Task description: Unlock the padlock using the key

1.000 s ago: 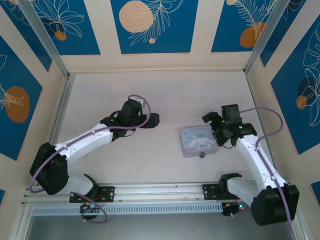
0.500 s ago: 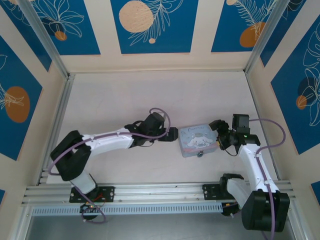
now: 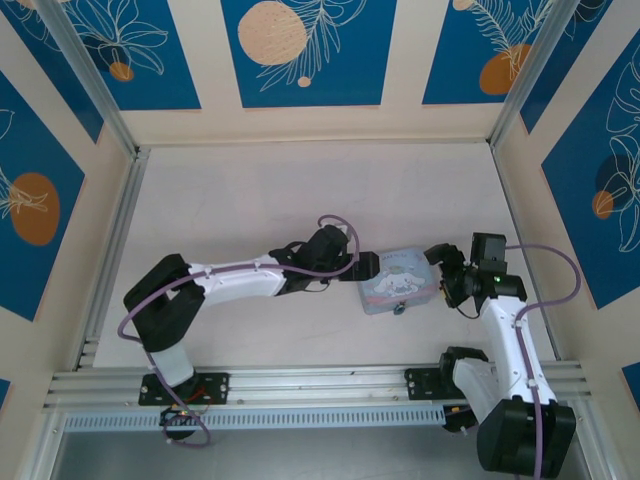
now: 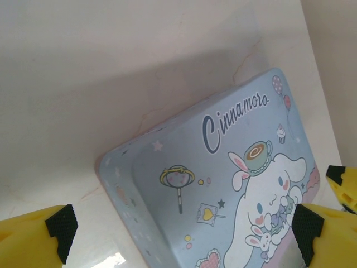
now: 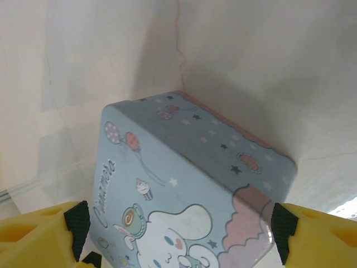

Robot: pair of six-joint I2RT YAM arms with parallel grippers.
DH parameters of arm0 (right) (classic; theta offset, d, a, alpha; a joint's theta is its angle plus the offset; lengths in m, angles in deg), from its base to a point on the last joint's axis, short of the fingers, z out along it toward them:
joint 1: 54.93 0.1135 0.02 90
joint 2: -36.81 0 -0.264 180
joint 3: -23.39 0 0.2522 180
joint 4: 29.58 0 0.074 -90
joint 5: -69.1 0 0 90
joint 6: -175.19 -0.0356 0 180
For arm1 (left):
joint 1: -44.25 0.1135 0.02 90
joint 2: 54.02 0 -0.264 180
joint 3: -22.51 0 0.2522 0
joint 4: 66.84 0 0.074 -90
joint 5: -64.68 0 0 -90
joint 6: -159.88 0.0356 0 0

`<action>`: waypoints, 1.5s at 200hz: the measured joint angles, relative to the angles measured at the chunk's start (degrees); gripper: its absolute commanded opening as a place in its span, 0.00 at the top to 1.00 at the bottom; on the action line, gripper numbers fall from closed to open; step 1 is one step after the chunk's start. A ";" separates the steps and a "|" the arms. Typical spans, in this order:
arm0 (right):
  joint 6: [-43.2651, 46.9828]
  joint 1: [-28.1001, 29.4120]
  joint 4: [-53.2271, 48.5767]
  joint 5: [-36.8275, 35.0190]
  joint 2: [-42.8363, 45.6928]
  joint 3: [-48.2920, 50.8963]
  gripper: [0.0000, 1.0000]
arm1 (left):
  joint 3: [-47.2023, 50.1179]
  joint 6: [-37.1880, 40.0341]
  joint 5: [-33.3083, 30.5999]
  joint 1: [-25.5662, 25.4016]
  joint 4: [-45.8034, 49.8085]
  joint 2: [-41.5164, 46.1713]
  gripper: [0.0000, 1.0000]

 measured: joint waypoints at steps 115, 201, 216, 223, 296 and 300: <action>-0.57 6.88 6.88 3.50 -3.23 4.24 0.43 | -1.53 -4.57 2.91 0.09 -3.43 -5.42 0.00; -4.59 16.31 10.16 1.86 -11.15 -1.55 0.25 | -5.73 0.52 3.17 9.77 -0.52 -5.86 0.00; -3.56 15.08 9.05 1.49 -10.60 -4.90 0.24 | -5.73 1.75 3.08 10.97 0.94 -5.64 0.00; -3.06 14.10 8.57 1.40 -9.90 -5.95 0.23 | -5.70 2.23 3.04 11.23 1.73 -5.33 0.00; 1.97 0.28 7.08 2.03 -10.97 -6.29 0.20 | -1.51 3.50 3.58 10.95 2.97 2.21 0.00; 2.32 0.20 7.34 2.01 -11.65 -6.29 0.20 | -1.29 3.41 3.72 10.84 2.97 2.29 0.00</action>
